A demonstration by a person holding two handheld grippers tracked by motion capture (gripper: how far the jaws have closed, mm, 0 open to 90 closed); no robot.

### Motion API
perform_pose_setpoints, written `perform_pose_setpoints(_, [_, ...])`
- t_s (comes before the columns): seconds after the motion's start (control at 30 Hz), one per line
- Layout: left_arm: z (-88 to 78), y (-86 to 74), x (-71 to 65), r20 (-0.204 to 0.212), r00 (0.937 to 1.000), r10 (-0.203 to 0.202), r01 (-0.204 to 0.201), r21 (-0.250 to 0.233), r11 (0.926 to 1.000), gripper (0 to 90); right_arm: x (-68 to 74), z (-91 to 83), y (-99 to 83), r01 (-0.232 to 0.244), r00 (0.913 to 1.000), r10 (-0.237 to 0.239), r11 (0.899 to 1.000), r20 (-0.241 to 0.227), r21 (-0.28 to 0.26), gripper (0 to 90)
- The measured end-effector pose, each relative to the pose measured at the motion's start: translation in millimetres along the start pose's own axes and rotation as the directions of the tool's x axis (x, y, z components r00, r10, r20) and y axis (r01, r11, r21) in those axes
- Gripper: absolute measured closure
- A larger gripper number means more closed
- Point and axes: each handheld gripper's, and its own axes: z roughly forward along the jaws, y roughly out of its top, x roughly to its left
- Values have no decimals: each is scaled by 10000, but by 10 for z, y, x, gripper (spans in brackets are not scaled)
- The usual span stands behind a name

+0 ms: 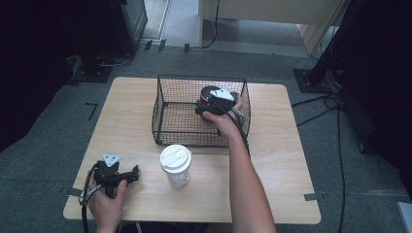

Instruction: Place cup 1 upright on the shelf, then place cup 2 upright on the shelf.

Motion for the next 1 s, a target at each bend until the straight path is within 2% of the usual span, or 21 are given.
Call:
perform_pose_setpoints(0.27, [-1, 0, 1, 0, 10000, 10, -10, 13, 10000, 0, -11, -71, 81, 65, 9999, -56, 9973, 128, -737, 0])
perform_pose_setpoints(0.3, [1, 0, -1, -3, 10000, -13, 13, -8, 10000, 0, -19, -100, 110, 119, 9999, -110, 9954, 93, -953, 0])
perform_pose_setpoints(0.53, [1, 0, -1, -5, 10000, -18, 18, -14, 10000, 0, -39, -219, 239, 98, 9997, -62, 9890, 250, -1475, 0])
perform_pose_setpoints(0.6, [1, 0, -1, -4, 10000, -20, 20, -17, 10000, 0, -29, -312, 319, 60, 9998, -24, 9847, 207, -1739, 0])
perform_pose_setpoints(0.7, [1, 0, -1, -3, 10000, -11, 11, -11, 10000, 0, -22, -386, 361, -4, 9999, 24, 9825, 105, -1862, 0])
perform_pose_setpoints(1.0, [1, 0, -2, 7, 10000, -31, 31, -13, 10000, 0, 37, -790, 404, 181, 9988, -267, 9800, -406, -1982, 0])
